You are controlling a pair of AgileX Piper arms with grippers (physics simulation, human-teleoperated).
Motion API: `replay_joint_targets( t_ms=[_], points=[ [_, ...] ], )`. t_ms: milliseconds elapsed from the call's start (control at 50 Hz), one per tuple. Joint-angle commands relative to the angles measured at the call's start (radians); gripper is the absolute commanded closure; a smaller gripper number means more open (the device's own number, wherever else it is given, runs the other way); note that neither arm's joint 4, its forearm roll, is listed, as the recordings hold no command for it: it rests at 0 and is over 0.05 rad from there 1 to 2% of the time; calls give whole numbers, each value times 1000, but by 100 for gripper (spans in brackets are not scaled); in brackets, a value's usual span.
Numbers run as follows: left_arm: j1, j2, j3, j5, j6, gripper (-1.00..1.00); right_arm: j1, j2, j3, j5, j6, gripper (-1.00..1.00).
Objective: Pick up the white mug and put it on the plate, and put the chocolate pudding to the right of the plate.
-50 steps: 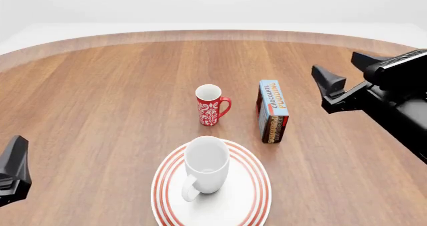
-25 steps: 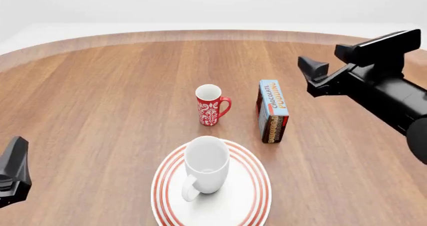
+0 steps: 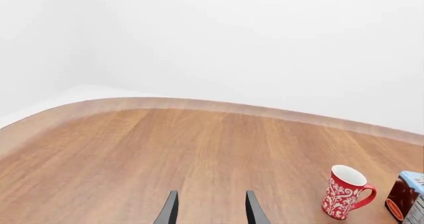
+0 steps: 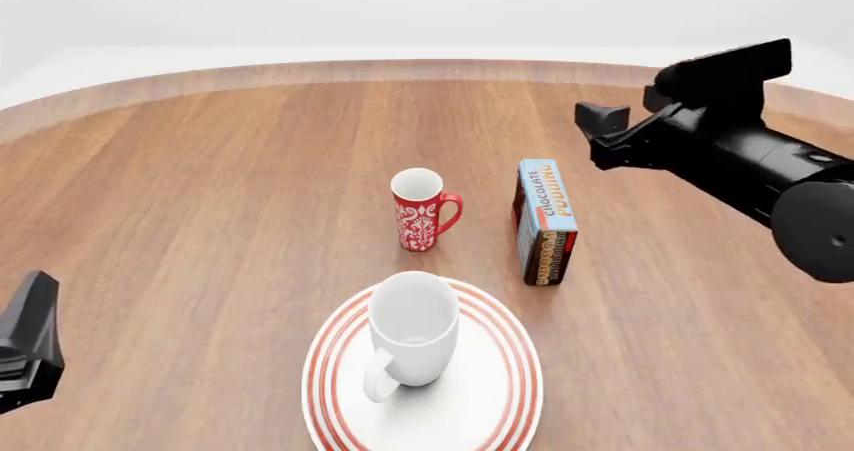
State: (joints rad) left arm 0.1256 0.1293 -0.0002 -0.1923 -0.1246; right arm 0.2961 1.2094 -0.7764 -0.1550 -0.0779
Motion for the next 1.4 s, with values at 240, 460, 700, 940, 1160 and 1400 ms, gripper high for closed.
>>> replay_joint_targets(
  t_ms=[240, 460, 700, 940, 1160, 1400],
  points=[
    [-3, 13, 0, -10, -4, -100, -7, 110, -108, 58, 51, -100],
    [-1, 7, 0, -5, -7, -100, -9, 170, -148, 85, 90, -100],
    [-2, 0, 0, 2, -8, -100, -25, 218, -179, 96, 146, -100],
    [-4, 43, 0, -41, -10, -100, -32, 255, -201, 102, 182, -100],
    [-4, 60, 0, -57, -13, -100, -26, 280, -212, 101, 208, -100],
    [-4, 57, 0, -55, -15, -100, -36, 305, -221, 109, 240, -100]
  ],
)
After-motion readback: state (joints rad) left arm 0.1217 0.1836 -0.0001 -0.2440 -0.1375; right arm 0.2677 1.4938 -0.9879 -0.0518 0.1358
